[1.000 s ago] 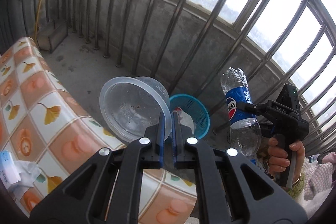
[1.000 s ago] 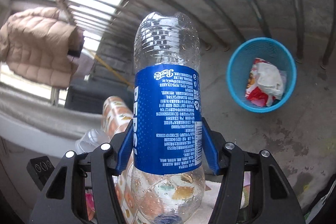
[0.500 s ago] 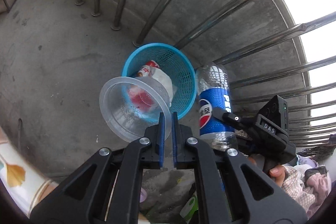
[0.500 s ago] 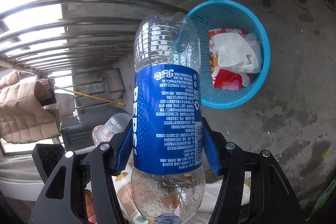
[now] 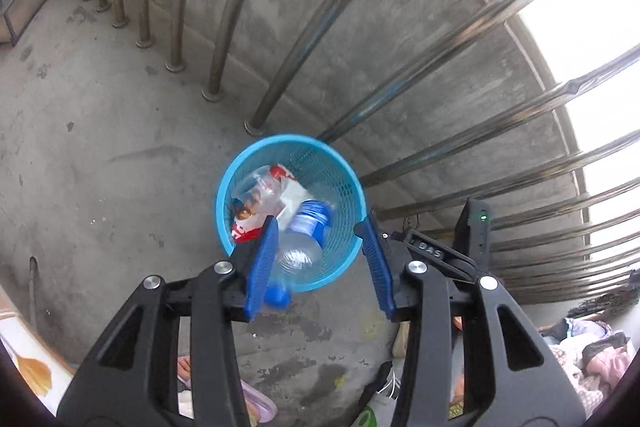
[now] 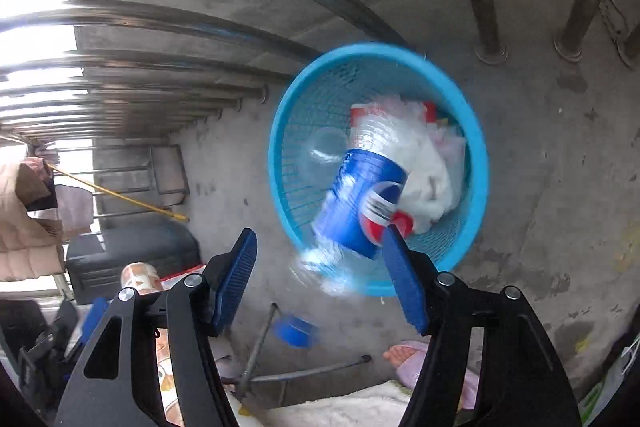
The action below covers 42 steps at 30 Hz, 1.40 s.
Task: Collect trash
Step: 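Move both grippers back over the table toward the blue-white box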
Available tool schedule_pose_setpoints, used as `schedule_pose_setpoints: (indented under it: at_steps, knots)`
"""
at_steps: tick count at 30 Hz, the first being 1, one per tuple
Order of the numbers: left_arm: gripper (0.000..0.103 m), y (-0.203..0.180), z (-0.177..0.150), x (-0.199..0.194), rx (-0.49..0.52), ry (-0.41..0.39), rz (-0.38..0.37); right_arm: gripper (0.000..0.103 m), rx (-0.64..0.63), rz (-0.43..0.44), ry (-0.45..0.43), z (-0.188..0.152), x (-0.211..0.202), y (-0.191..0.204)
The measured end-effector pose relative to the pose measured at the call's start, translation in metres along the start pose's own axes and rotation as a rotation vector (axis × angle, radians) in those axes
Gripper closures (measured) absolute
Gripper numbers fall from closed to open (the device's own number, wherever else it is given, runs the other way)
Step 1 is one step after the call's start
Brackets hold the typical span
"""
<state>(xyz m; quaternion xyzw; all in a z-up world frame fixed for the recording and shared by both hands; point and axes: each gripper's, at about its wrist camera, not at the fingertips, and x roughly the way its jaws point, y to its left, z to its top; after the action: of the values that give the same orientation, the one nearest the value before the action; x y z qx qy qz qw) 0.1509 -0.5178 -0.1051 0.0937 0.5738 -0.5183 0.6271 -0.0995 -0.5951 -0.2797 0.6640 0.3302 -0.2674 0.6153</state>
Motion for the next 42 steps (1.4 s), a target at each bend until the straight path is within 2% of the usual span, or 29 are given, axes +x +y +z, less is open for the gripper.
schedule_pose_setpoints:
  at_steps: [4, 8, 12, 16, 20, 23, 27, 31, 36, 42]
  knots:
    - [0.062, -0.001, -0.008, -0.047, 0.016, -0.072, 0.013, 0.039, 0.019, 0.018, -0.035, -0.009, -0.008, 0.002]
    - [0.052, 0.005, -0.027, -0.111, 0.065, -0.198, 0.067, 0.039, -0.005, 0.006, -0.071, -0.026, -0.022, 0.012]
    - [0.043, 0.027, -0.06, -0.18, 0.037, -0.303, 0.123, 0.039, -0.056, 0.015, -0.105, -0.044, -0.041, 0.029]
    - [0.037, 0.07, -0.113, -0.257, -0.055, -0.431, 0.218, 0.039, -0.156, 0.029, -0.113, -0.065, -0.059, 0.061]
    - [0.033, 0.118, -0.188, -0.323, -0.18, -0.558, 0.373, 0.039, -0.315, 0.048, -0.052, -0.098, -0.063, 0.11]
    - [0.032, 0.158, -0.251, -0.366, -0.317, -0.636, 0.489, 0.035, -0.44, 0.076, 0.014, -0.131, -0.059, 0.149]
    - [0.032, 0.203, -0.323, -0.401, -0.499, -0.679, 0.566, 0.034, -0.584, 0.127, 0.145, -0.186, -0.044, 0.199]
    - [0.032, 0.229, -0.369, -0.409, -0.589, -0.692, 0.62, 0.034, -0.747, 0.168, 0.265, -0.254, -0.026, 0.247]
    - [0.032, 0.252, -0.396, -0.397, -0.656, -0.664, 0.634, 0.032, -1.037, 0.179, 0.388, -0.357, -0.006, 0.309]
    - [0.032, 0.272, -0.41, -0.387, -0.719, -0.639, 0.636, 0.019, -1.585, 0.227, 0.406, -0.499, 0.005, 0.378]
